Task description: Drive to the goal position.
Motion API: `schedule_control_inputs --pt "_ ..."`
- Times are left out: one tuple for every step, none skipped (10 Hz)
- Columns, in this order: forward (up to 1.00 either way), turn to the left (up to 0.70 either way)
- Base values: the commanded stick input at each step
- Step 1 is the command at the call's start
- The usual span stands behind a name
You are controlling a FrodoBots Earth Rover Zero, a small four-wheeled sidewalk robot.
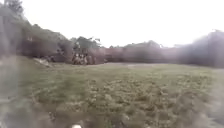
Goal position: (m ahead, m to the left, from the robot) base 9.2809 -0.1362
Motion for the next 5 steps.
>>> schedule_control_inputs --pt "0.7 0.0" --pt "0.7 0.0" --pt "0.7 0.0" --pt "0.7 0.0" --pt "0.7 0.0"
